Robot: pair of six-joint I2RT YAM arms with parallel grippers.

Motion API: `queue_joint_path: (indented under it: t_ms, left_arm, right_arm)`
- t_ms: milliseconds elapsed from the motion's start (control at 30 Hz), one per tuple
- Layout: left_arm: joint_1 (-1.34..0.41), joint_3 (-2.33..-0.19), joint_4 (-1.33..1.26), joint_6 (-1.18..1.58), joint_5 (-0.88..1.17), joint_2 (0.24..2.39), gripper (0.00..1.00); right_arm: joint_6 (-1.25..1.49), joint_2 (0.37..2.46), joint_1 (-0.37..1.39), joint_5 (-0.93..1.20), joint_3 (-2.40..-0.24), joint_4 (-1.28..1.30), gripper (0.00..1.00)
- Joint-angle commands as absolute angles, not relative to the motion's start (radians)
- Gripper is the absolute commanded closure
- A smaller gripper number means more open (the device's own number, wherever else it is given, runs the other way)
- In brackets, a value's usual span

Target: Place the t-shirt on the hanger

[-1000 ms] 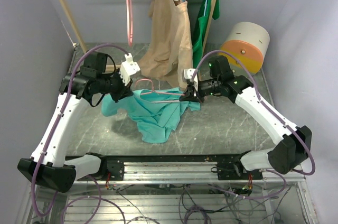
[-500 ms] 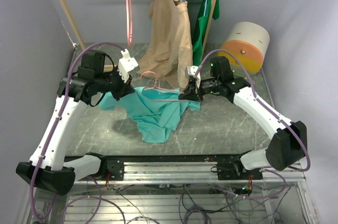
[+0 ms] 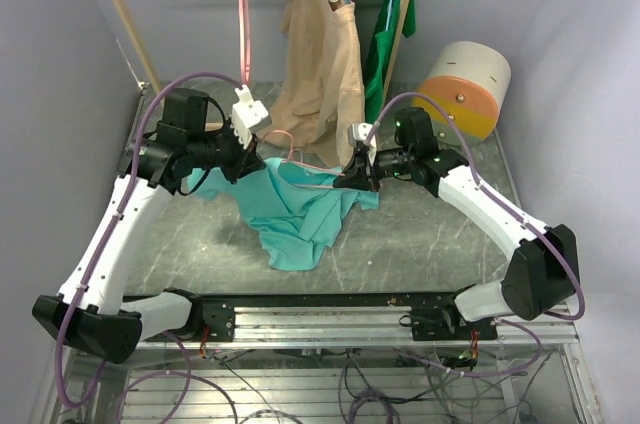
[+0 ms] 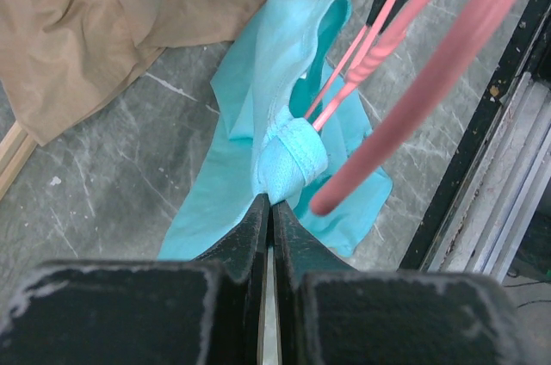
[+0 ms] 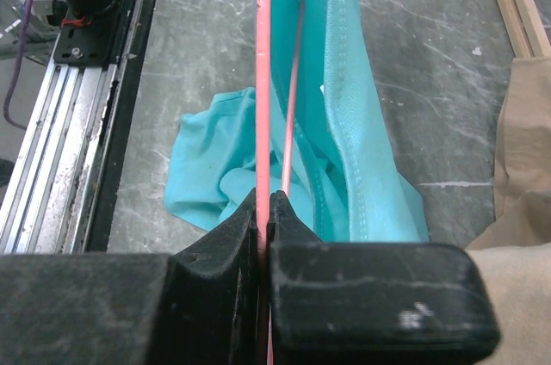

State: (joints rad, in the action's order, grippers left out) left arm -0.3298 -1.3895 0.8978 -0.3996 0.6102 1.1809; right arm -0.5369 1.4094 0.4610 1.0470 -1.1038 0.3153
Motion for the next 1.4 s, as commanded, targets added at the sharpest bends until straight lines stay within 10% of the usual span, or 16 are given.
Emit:
queue_joint_path:
  t_ms: [0, 1367]
  left_arm:
    - [-0.350, -1.395, 0.822, -0.353, 0.645, 1.194, 0.89]
    - [-0.354, -1.265, 0.831, -0.400, 0.713, 1.049, 0.65]
  right_arm:
    - [-0.514, 1.418, 0.484, 1.083, -1.103, 0.240, 1.00]
    - [-0.620, 1.449, 0.475, 1.275, -1.129, 0.389, 1.00]
